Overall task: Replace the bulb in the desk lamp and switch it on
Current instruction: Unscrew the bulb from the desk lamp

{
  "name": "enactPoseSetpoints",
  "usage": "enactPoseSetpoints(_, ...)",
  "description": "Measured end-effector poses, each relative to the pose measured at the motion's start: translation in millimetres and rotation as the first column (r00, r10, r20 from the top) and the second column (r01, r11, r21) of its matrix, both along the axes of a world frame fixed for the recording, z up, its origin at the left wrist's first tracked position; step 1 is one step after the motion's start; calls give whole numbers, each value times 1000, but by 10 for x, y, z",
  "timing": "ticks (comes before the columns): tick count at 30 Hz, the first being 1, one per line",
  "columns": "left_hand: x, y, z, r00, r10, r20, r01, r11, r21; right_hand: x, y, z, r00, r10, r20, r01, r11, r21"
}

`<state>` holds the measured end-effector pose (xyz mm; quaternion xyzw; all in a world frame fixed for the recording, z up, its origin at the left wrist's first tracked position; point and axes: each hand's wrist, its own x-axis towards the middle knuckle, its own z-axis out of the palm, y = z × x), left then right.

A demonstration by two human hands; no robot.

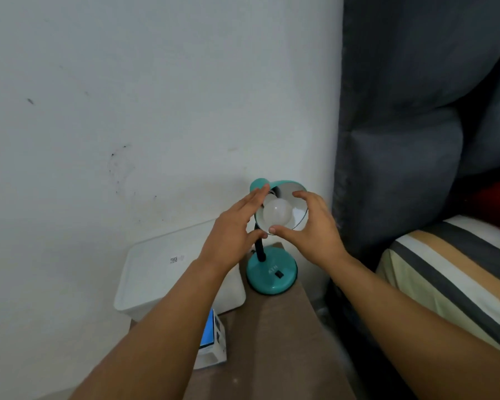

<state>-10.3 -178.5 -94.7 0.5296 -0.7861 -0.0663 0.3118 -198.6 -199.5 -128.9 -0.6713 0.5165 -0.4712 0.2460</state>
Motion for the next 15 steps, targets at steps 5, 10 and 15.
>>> enactPoseSetpoints(5, 11, -31, -17, 999, -27, -35, 28, 1000, 6, 53, -15, -24, 998, -44, -46, 43, 999, -14)
enactPoseSetpoints(10, 43, -61, -11, 998, -45, -44, 46, 999, 23, 64, -5, -52, 999, 17, -42, -18, 999, -46)
enactPoseSetpoints(15, 21, -47, 18, 997, -43, -60, 46, 998, 47, 79, 5, -53, 1000, 7, -12, -7, 1000, -13)
